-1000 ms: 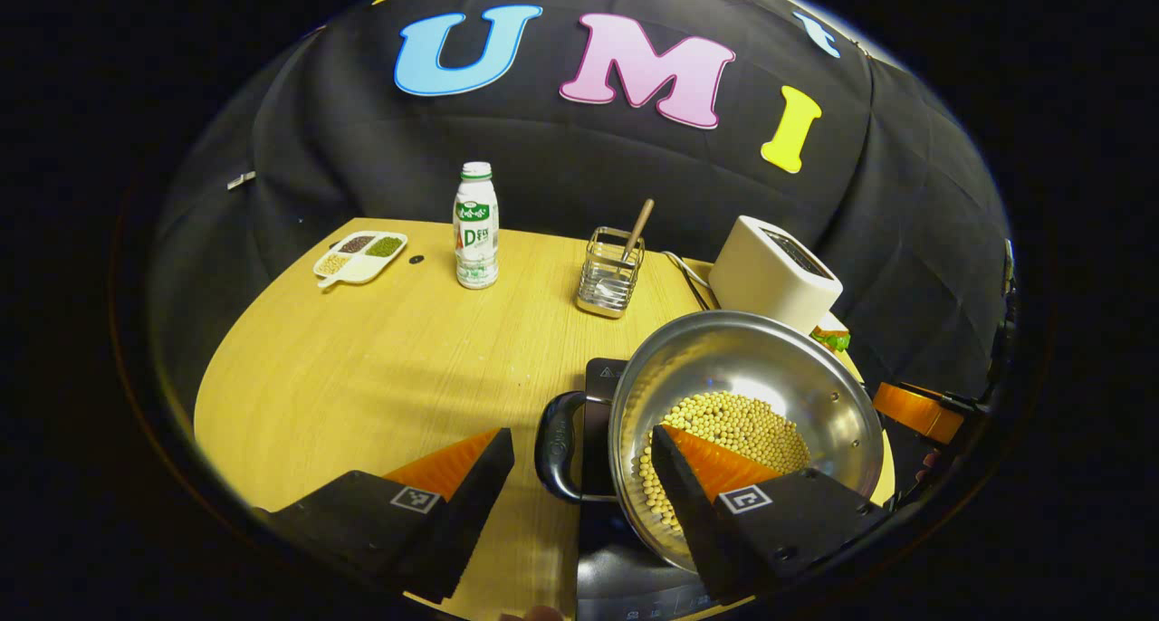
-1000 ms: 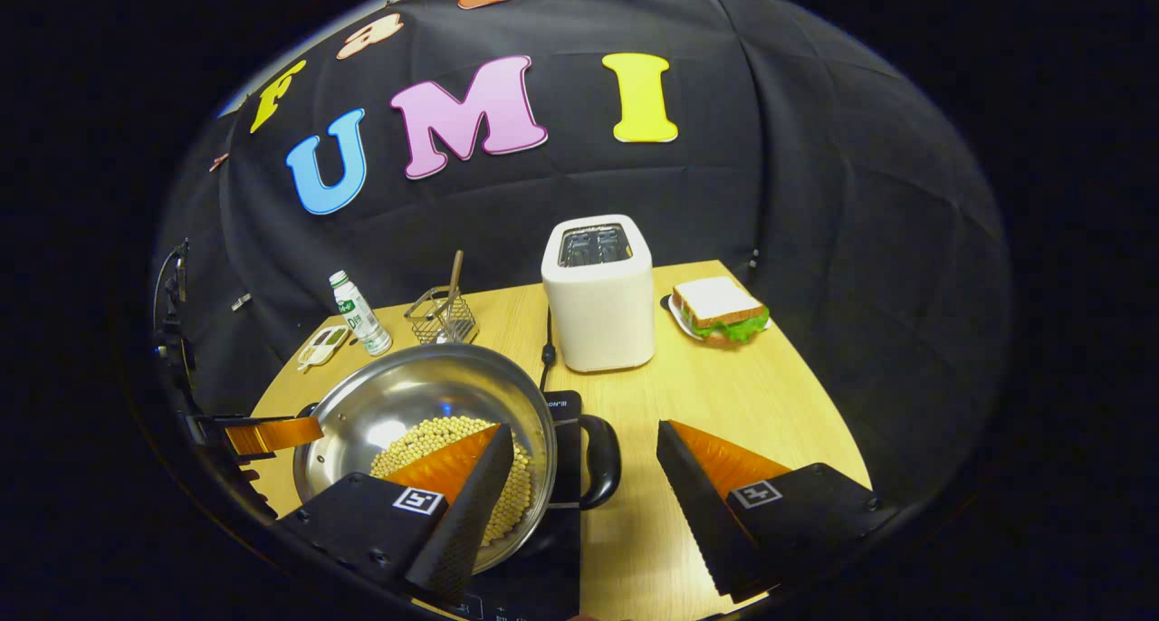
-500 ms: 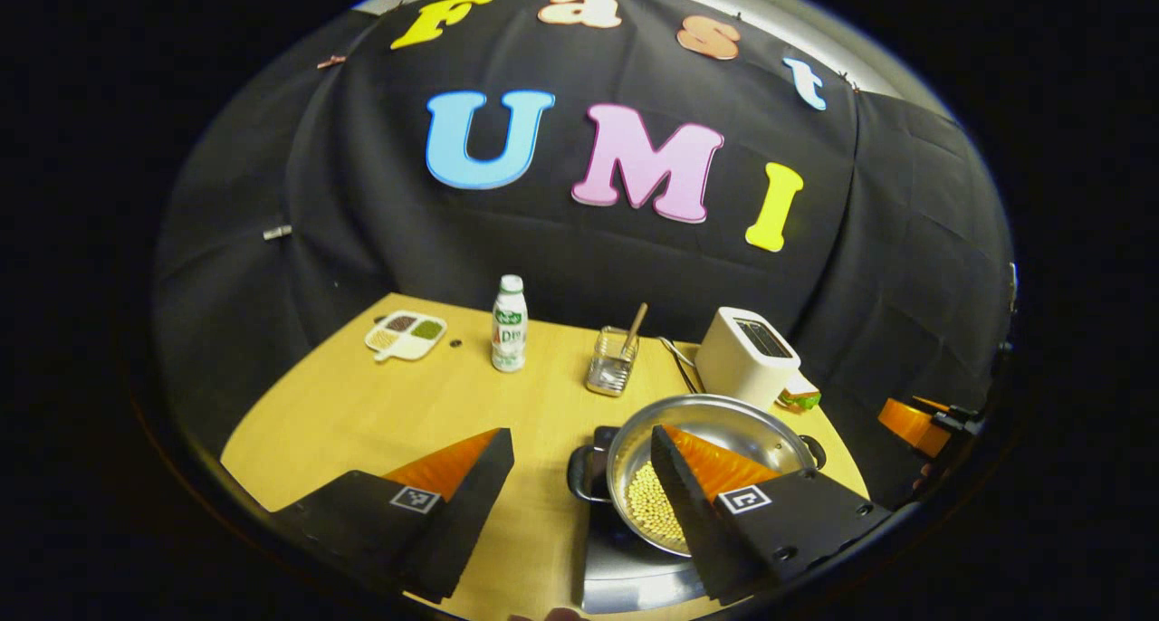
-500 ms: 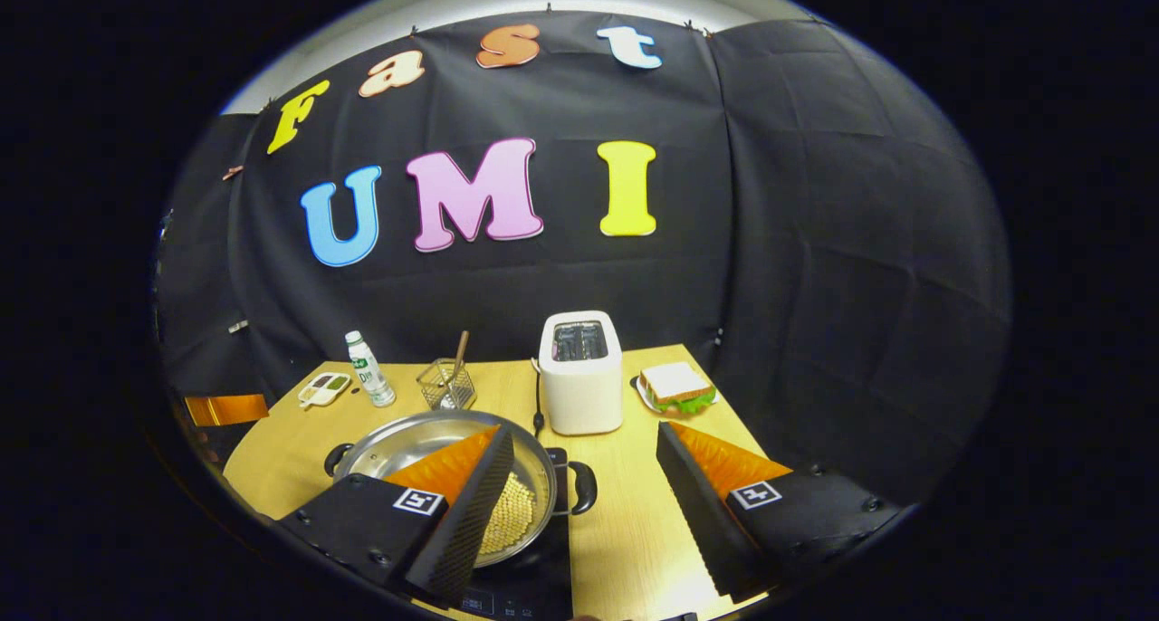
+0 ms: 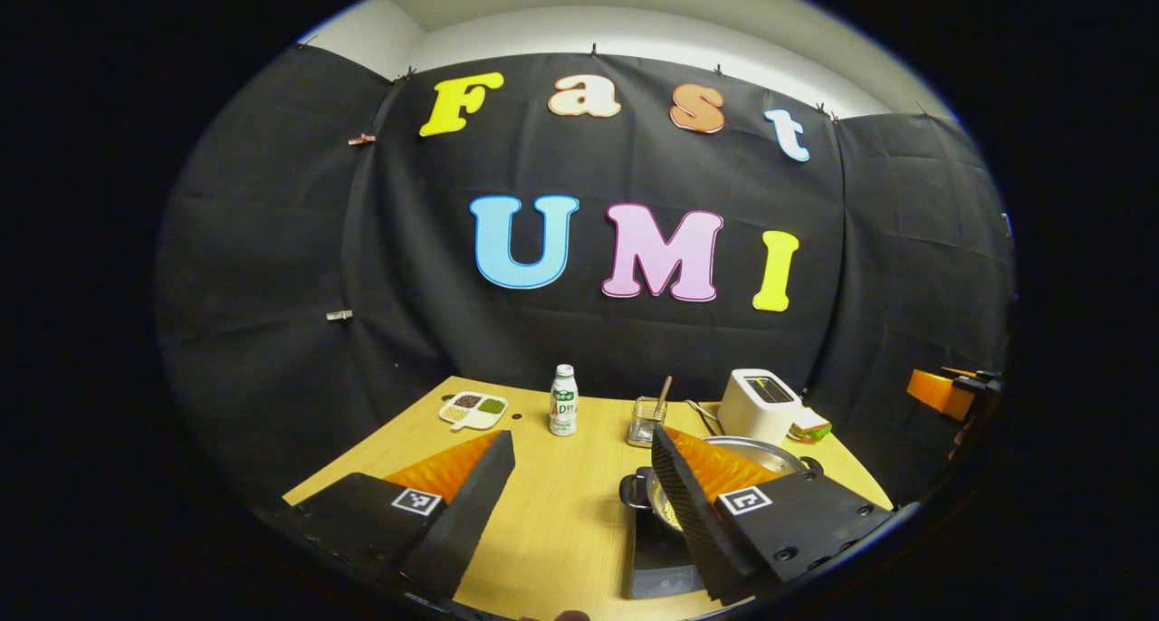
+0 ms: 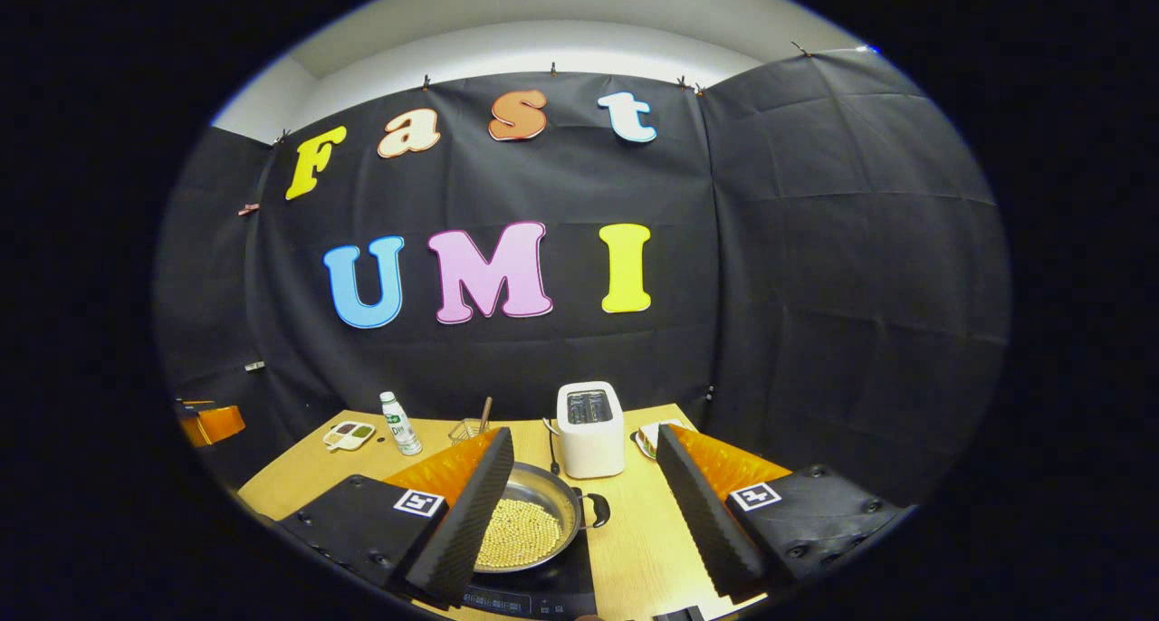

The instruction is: First push the handle of the pot to place it horizontally, then grasp the pot with both hands and set it on the induction cooktop.

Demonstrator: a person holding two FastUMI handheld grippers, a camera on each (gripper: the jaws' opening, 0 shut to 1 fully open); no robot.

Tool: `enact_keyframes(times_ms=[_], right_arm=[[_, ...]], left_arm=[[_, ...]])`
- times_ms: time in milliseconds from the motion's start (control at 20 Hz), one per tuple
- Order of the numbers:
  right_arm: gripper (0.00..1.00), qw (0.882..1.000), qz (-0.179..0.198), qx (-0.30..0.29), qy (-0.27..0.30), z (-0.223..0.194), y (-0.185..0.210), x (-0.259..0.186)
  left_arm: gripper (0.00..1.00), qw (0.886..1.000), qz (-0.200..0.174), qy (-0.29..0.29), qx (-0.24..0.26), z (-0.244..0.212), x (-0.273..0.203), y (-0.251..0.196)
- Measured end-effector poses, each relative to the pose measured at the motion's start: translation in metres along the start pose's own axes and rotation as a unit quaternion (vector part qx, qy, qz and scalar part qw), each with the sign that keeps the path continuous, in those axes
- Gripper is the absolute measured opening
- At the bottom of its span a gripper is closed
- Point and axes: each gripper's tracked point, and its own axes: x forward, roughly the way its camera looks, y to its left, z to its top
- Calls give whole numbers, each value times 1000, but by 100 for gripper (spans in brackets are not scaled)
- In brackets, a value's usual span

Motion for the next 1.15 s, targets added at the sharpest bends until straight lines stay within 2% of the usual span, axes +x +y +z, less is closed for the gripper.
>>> enact_keyframes(times_ms=[400, 600, 900, 1150], right_arm=[[98, 1000, -3, -9, -21, -14, -3, -67], [98, 1000, 6, -16, -13, -22, 7, -74], [99, 999, 22, -9, -22, -9, 20, -73], [99, 1000, 20, -14, -5, -27, 18, -83]], left_arm=[[95, 999, -5, -36, -12, -9, -56, -1], [95, 999, -8, -35, -17, -15, -59, -2], [95, 999, -1, -33, -16, -10, -55, 8], [94, 1000, -3, -27, -16, -13, -52, 9]])
